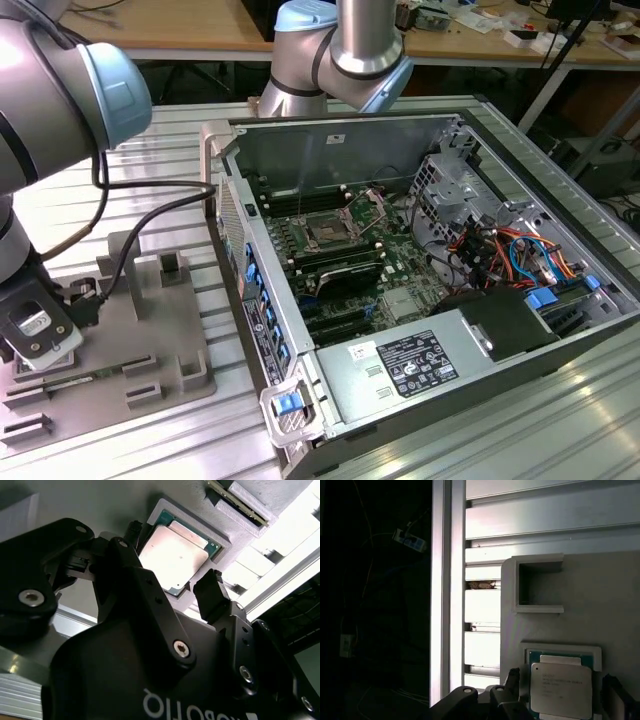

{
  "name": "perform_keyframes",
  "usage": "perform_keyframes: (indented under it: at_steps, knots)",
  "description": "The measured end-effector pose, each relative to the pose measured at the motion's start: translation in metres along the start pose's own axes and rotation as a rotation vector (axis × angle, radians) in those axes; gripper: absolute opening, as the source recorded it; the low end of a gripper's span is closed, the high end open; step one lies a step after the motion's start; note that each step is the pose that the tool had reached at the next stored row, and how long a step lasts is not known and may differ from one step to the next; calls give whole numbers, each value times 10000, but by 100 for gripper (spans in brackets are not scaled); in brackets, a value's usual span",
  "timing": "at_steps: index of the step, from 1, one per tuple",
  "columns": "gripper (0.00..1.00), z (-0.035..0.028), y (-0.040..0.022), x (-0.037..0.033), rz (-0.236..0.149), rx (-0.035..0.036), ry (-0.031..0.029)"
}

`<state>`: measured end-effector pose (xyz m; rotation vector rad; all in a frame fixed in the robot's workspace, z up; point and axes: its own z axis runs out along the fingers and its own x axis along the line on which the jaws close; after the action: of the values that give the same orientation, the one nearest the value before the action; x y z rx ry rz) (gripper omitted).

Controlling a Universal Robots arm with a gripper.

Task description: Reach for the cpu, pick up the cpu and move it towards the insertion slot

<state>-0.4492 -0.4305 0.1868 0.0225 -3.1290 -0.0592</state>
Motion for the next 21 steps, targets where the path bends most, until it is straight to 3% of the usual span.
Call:
perform_keyframes:
  at_steps: [5,6,11,12,21]
  knots:
    - [69,11,0,0,1,0,14]
    - [62,11,-1,0,1,1,13]
    - [61,12,-1,0,1,1,13]
    - [55,12,-1,0,1,1,14]
    - [55,-4,0,0,1,4,13]
